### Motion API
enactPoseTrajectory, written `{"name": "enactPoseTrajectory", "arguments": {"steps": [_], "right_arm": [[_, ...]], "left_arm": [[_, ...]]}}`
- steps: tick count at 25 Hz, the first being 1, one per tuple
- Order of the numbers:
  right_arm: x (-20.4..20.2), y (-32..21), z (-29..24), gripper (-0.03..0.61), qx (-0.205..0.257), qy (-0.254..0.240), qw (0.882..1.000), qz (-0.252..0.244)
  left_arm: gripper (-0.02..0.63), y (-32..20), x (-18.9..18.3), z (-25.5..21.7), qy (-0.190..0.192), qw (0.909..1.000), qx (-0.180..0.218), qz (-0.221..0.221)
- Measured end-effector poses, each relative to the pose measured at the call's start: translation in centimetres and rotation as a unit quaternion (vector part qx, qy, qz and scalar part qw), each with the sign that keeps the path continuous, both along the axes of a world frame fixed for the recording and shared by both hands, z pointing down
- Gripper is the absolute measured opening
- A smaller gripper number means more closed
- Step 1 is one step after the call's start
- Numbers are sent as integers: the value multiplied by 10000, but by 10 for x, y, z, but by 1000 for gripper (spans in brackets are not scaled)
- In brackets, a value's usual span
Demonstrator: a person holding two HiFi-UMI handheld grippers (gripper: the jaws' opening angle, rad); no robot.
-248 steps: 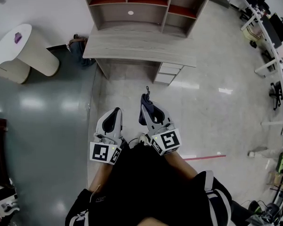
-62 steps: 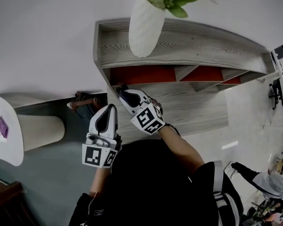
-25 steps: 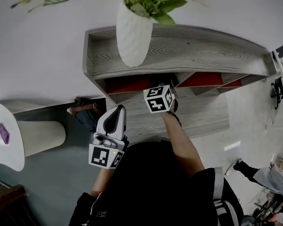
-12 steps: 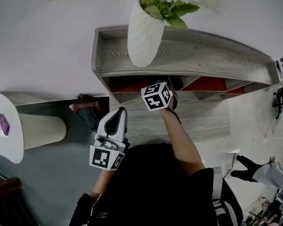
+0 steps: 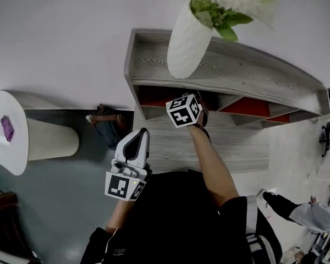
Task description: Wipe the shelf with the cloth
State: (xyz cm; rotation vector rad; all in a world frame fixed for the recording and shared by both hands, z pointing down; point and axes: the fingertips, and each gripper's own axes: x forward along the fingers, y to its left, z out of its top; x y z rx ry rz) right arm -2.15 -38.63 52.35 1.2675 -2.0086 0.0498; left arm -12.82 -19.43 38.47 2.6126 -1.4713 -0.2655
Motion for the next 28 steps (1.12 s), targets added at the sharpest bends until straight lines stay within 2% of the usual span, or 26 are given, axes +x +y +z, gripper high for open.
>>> {"name": "enactPoseTrajectory", "arguments": {"steps": [17, 28], "right_arm": [[-59, 0, 2, 54, -43, 65, 9947, -1022], [-104, 16, 2, 54, -53, 98, 9797, -2003]], "left_arm": [[5, 18, -18, 2, -10, 9984, -75, -562], [5, 31, -26, 3, -51, 9968, -95, -795]]}}
